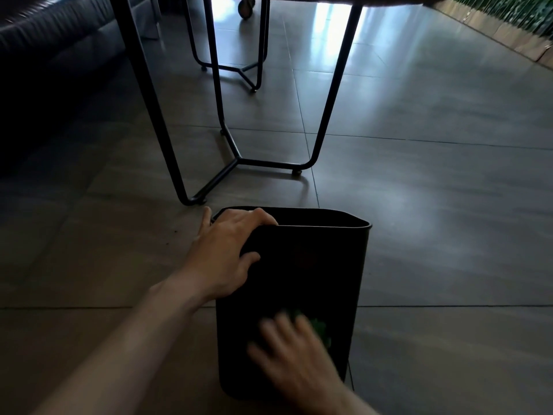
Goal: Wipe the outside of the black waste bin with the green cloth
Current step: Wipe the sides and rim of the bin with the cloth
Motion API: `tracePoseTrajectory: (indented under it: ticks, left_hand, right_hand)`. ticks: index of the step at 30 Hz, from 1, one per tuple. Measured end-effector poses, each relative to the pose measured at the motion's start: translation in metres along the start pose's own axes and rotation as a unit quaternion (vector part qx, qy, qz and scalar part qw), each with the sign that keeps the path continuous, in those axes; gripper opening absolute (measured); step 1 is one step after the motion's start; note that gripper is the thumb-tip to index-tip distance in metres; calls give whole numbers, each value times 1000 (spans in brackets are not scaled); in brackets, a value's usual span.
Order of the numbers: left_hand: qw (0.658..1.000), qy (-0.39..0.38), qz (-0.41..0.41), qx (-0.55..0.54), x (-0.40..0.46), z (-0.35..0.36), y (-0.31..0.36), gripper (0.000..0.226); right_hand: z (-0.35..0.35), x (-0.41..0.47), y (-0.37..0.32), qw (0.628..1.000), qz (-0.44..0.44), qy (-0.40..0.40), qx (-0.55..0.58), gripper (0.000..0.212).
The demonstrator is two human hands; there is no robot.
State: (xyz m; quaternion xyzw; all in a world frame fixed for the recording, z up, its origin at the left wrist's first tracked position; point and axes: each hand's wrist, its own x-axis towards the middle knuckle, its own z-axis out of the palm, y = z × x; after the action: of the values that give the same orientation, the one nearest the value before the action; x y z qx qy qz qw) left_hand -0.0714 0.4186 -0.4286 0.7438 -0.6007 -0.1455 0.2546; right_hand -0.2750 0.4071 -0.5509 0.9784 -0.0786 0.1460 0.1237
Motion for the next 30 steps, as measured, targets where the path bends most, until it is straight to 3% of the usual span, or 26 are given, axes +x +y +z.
tracePoseTrajectory:
  ticks: [3,6,8,11,13,15,17,19,20,23,25,27,30]
  left_hand:
    - [1000,-4,-4,-1,-1,0,1,54]
    - [1000,-6,-17,-4,-1,-3,0,51]
    - [1000,-8,-22,-5,-1,-3,-1,50]
    - [1000,-12,-17,2,-1,-2,-1,51]
    - [1000,-9,-13,1,-1,-2,1,51]
    - [1000,-10,-14,-4,0,-2,2,52]
    - [1000,-8,-20,-4,-1,-3,1,52]
    - [1000,-10,-20,0,-1,-3,2,52]
    - [1000,-9,-20,2,-2,-3,2,51]
    - [1000,5,-17,-1,-2,-2,4,51]
    - [1000,3,-18,-1,-2,-2,5,51]
    - [1000,-2,-17,-2,-1,-2,4,50]
    - [1000,-11,-17,-4,-3,-4,3,48]
  right_hand:
    - [-29,47,48,958,249,142,18,25]
    - [-41,63,66,930,327,165,32,24]
    - [-32,50,50,944,293,151,23,23]
    - [-10,3,10,990,121,74,18,15]
    - [-7,-22,3,998,41,39,16,8]
    - [-13,-19,19,997,59,50,12,10]
    - [-25,10,44,977,186,100,6,20]
    - [-40,42,68,932,336,134,24,26]
    - [-43,53,69,919,368,139,31,27]
    - [-34,45,40,953,277,122,24,25]
    - [-20,14,13,986,154,60,30,20]
    - [-10,-20,-3,994,85,-15,60,16]
    - [-15,-53,-1,981,121,-102,112,31]
